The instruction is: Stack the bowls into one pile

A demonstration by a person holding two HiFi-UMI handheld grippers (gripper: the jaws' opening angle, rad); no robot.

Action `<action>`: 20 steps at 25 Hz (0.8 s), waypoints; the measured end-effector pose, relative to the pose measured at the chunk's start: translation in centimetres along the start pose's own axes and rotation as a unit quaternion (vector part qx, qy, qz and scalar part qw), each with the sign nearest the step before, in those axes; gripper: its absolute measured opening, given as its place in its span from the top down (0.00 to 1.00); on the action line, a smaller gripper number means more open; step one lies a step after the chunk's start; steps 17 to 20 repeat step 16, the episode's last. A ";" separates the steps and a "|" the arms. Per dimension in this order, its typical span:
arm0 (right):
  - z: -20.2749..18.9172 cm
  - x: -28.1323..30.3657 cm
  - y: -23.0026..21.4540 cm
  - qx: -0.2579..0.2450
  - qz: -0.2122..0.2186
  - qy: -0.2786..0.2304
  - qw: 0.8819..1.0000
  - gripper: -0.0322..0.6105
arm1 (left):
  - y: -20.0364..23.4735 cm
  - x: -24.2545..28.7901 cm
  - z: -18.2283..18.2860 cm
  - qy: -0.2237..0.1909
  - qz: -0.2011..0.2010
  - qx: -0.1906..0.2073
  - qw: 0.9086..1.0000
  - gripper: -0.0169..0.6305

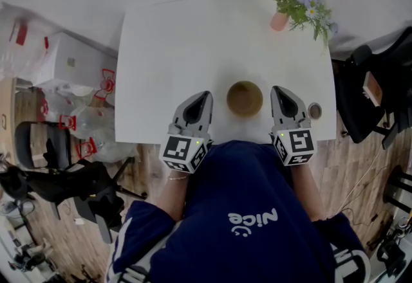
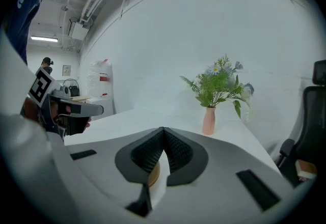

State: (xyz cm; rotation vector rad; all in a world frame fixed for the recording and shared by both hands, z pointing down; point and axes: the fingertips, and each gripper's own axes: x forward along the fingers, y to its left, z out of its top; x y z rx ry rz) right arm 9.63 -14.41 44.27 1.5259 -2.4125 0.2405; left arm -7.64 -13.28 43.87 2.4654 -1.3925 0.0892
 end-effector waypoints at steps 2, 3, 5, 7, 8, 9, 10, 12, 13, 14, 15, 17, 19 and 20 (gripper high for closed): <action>-0.1 0.1 0.3 -0.002 0.004 0.001 1.000 0.92 | -0.2 0.0 -0.2 0.004 -0.003 0.000 1.000 0.95; -0.1 0.2 0.4 -0.002 0.005 0.002 1.000 0.92 | -0.3 0.0 -0.3 0.005 -0.005 0.001 1.000 0.95; -0.1 0.3 0.6 -0.005 0.007 0.003 1.000 0.92 | -0.5 0.0 -0.3 0.007 -0.008 0.005 1.000 0.95; -0.1 0.3 0.6 -0.006 0.007 0.002 1.000 0.92 | -0.7 0.0 -0.4 0.008 -0.010 0.009 1.000 0.95; 0.0 0.3 0.5 -0.006 0.004 0.001 1.000 0.92 | -0.8 0.0 -0.3 0.009 -0.011 0.010 1.000 0.95; -0.1 0.3 0.4 -0.005 0.000 0.001 1.000 0.92 | -0.8 0.0 -0.3 0.009 -0.012 0.011 1.000 0.95; -0.2 0.3 0.2 -0.005 -0.004 0.001 1.000 0.92 | -0.8 0.0 -0.3 0.009 -0.012 0.012 1.000 0.95; -0.3 0.4 0.0 -0.006 -0.010 0.004 1.000 0.92 | -0.7 0.1 -0.3 0.011 -0.013 0.014 1.000 0.95; -0.4 0.5 0.0 -0.006 -0.012 0.005 1.000 0.92 | -0.6 0.1 -0.4 0.012 -0.012 0.014 1.000 0.95; -0.5 0.5 -0.1 -0.007 -0.013 0.006 1.000 0.92 | -0.5 0.1 -0.4 0.013 -0.011 0.013 1.000 0.95; -0.5 0.6 -0.1 -0.008 -0.013 0.007 1.000 0.92 | -0.3 0.1 -0.5 0.013 -0.010 0.012 1.000 0.95; -0.6 0.6 -0.1 -0.009 -0.014 0.008 1.000 0.92 | -0.2 0.1 -0.5 0.014 -0.008 0.010 1.000 0.95; -0.6 0.6 -0.1 -0.009 -0.014 0.008 1.000 0.92 | -0.2 0.1 -0.5 0.014 -0.008 0.010 1.000 0.95; -0.6 0.6 -0.1 -0.009 -0.014 0.008 1.000 0.92 | -0.2 0.1 -0.5 0.014 -0.008 0.010 1.000 0.95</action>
